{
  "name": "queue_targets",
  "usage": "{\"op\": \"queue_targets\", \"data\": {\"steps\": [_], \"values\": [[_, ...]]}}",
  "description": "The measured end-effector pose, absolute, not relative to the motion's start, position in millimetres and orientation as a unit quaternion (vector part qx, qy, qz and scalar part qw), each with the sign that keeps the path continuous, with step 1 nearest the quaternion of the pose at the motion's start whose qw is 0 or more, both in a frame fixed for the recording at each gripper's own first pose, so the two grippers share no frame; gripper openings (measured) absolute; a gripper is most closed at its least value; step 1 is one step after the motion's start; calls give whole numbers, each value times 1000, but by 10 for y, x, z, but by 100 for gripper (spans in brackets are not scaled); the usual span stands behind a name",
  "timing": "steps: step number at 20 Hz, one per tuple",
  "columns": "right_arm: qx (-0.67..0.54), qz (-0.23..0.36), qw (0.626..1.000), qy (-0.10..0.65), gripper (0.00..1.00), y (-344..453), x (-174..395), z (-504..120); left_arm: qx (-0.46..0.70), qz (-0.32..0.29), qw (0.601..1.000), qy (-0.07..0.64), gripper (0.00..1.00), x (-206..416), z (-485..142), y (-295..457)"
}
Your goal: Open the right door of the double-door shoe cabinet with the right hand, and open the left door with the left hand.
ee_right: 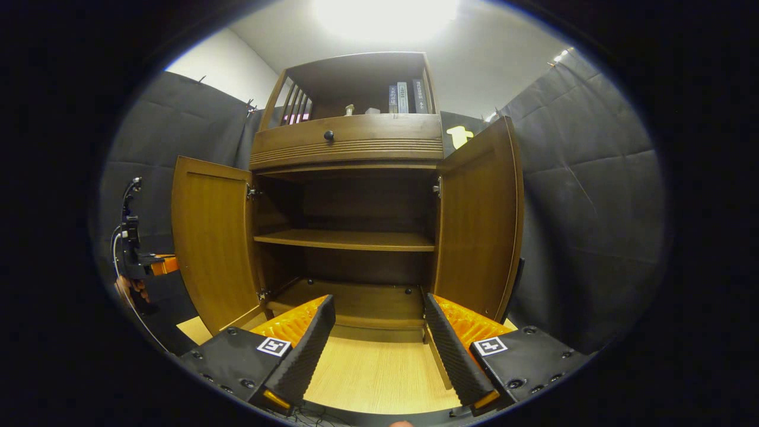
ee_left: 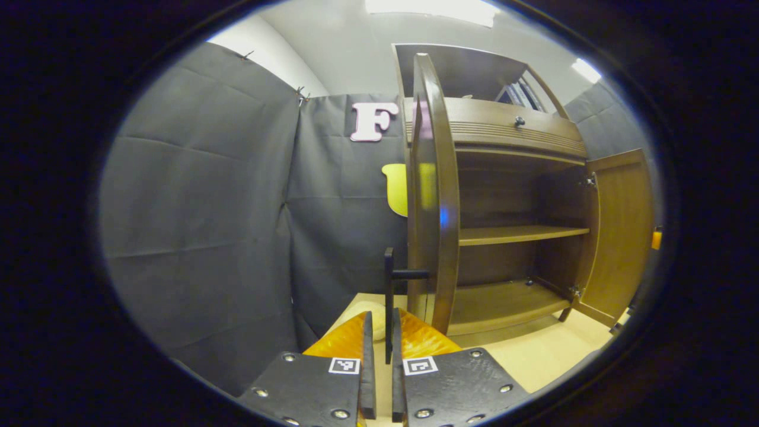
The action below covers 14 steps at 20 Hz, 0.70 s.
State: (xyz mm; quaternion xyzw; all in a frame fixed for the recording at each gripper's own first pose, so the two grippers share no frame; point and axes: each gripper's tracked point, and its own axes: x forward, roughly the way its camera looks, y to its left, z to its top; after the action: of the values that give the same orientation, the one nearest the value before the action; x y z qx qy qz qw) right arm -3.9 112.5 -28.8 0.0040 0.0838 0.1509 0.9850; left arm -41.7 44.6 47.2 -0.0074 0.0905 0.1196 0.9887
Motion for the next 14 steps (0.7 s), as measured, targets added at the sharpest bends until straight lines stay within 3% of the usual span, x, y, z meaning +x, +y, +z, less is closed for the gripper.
{"op": "queue_targets", "data": {"steps": [1,11,12,14], "values": [[6,149,985,82,93,1117,-48,-270,-7,127,988,88,14,-421,484,477],[12,149,987,52,96,840,-151,-14,-8,150,987,56,14,-495,662,491],[11,148,988,49,93,791,-182,1,-5,149,987,54,9,-495,691,486],[12,146,988,46,93,691,-253,35,-6,147,988,52,9,-480,717,454]]}}
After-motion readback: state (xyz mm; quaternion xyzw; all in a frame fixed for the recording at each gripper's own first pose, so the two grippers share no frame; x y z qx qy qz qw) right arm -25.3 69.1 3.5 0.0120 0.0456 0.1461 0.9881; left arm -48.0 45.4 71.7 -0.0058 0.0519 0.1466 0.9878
